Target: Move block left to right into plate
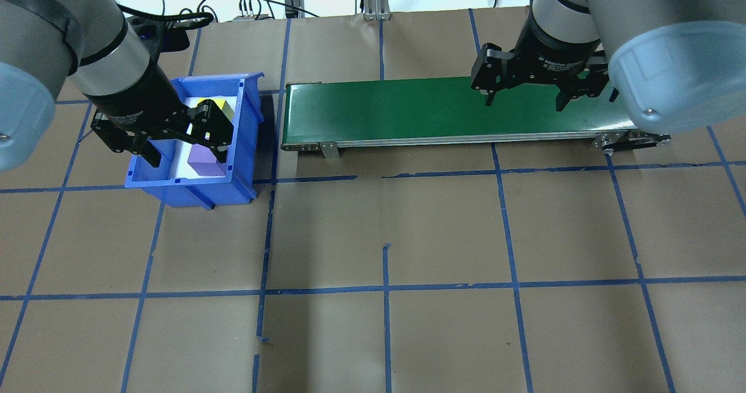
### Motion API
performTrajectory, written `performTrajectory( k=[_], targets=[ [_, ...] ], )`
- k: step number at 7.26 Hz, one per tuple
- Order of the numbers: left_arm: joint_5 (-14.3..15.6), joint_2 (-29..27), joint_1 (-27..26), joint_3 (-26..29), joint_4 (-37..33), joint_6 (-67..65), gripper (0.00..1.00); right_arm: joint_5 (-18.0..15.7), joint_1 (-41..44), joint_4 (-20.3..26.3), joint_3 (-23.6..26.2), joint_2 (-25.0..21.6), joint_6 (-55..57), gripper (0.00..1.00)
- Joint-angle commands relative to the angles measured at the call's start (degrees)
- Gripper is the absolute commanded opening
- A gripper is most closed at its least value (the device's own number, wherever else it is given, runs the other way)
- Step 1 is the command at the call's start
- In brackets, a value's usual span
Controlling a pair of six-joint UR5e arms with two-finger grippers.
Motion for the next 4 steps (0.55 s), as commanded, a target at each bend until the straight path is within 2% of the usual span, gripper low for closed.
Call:
performTrajectory(
  k=[1, 3, 4],
  targets=[
    [0.3, -0.6, 0.9, 0.7, 2.9, 1.4, 1.0, -0.3, -0.1, 0.0, 0.0, 0.0, 0.0, 1.0],
    [-0.4, -2.9, 6.5, 0.9, 7.2, 5.8, 1.0, 0.1, 0.0, 0.0, 0.0, 0.0, 0.0, 1.0],
    [-0.4, -4.8, 9.4, 0.9, 10.1, 12.1, 1.0, 0.0, 0.0, 0.0, 0.0, 0.0, 0.0, 1.0]
  ],
)
